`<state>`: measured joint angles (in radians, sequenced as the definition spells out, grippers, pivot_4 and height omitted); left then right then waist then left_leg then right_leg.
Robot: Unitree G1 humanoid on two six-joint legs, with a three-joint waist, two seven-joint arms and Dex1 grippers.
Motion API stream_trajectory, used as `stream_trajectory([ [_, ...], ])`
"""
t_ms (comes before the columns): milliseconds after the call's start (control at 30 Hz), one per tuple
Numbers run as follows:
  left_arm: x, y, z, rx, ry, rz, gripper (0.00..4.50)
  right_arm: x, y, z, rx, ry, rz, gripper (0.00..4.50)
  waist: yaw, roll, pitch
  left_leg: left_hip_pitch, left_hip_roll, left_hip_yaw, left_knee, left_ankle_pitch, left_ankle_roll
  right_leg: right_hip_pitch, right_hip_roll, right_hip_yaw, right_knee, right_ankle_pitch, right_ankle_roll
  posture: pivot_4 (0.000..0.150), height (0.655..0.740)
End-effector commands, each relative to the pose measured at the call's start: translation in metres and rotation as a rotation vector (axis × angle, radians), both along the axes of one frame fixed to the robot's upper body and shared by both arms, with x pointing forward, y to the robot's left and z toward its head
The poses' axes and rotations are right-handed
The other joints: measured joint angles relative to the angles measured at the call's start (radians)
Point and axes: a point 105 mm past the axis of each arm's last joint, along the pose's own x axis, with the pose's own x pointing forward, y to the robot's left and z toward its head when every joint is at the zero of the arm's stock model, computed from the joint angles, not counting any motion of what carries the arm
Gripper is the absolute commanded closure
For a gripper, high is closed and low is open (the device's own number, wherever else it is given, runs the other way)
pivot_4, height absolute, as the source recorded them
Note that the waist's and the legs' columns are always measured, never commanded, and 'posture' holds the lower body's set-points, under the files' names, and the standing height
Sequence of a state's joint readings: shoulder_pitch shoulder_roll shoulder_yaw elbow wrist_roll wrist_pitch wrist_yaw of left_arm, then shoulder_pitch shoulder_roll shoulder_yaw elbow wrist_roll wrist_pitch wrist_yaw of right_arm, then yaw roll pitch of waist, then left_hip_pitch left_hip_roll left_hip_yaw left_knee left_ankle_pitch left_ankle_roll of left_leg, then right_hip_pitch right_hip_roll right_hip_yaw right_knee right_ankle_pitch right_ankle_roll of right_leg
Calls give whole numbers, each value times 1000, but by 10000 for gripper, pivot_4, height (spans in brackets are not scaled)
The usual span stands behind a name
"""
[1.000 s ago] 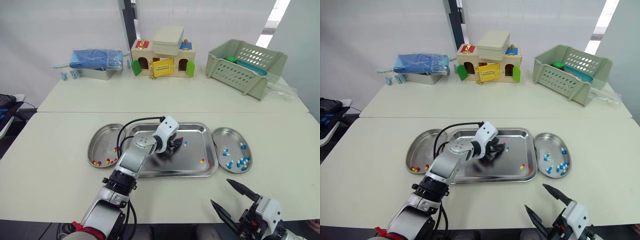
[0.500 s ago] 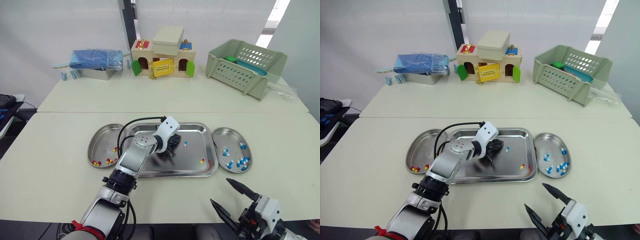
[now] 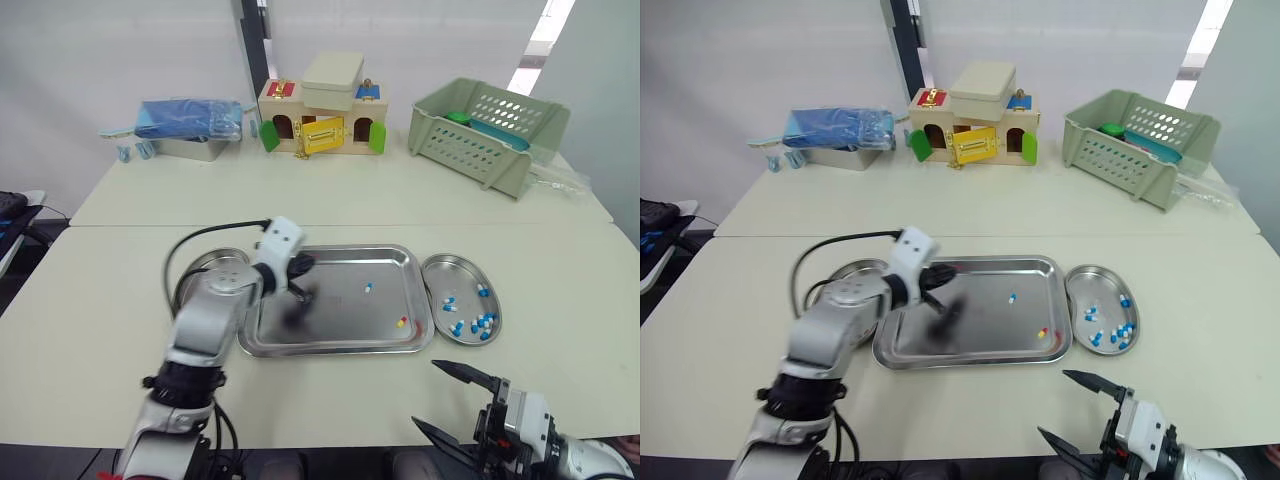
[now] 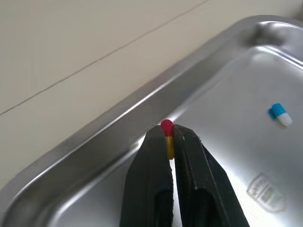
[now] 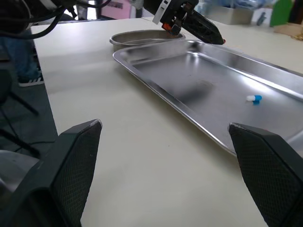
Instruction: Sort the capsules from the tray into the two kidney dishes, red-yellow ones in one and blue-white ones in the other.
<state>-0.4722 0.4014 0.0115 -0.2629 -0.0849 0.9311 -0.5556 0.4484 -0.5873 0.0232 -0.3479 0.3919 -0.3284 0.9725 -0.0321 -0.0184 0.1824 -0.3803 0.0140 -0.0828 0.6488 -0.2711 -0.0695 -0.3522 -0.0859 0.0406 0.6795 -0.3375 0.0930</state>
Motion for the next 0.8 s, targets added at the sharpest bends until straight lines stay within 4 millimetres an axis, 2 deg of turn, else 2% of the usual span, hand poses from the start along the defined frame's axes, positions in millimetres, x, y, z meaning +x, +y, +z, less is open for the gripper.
stream_trajectory([
  [33, -12, 25, 19, -12, -47, 107, 44800, 1, 0, 6, 32, -11, 46, 0, 4, 0, 0, 0, 0, 0, 0, 0, 0, 0, 0, 0, 0, 0, 0, 1500, 7400],
  [200, -37, 72, 26, -4, -58, 295, 44800, 5, -4, 1, 30, -1, 91, 0, 6, -1, 0, -1, 0, 0, 0, 0, 0, 0, -1, -1, -1, 0, 0, 1500, 7400],
  [367, -49, 97, 19, -30, -43, 415, 44800, 9, -6, -2, 34, 14, 117, 0, 4, -1, 0, 0, 0, 0, 0, 0, 0, 1, -1, 0, -1, 0, 0, 1500, 7400],
  [733, -50, 102, 1, -53, 8, 459, 44800, 15, -6, -1, 33, 9, 140, 0, 4, -2, 0, 0, 0, 0, 0, 0, 0, 1, -1, 0, 0, 0, 0, 1500, 7400],
  [800, -49, 102, 0, -52, 15, 458, 39443, 15, -7, -1, 34, 8, 136, 0, 4, -2, 0, 0, 0, 0, 0, 0, 0, 1, -1, 0, 0, 0, 0, 1500, 7400],
])
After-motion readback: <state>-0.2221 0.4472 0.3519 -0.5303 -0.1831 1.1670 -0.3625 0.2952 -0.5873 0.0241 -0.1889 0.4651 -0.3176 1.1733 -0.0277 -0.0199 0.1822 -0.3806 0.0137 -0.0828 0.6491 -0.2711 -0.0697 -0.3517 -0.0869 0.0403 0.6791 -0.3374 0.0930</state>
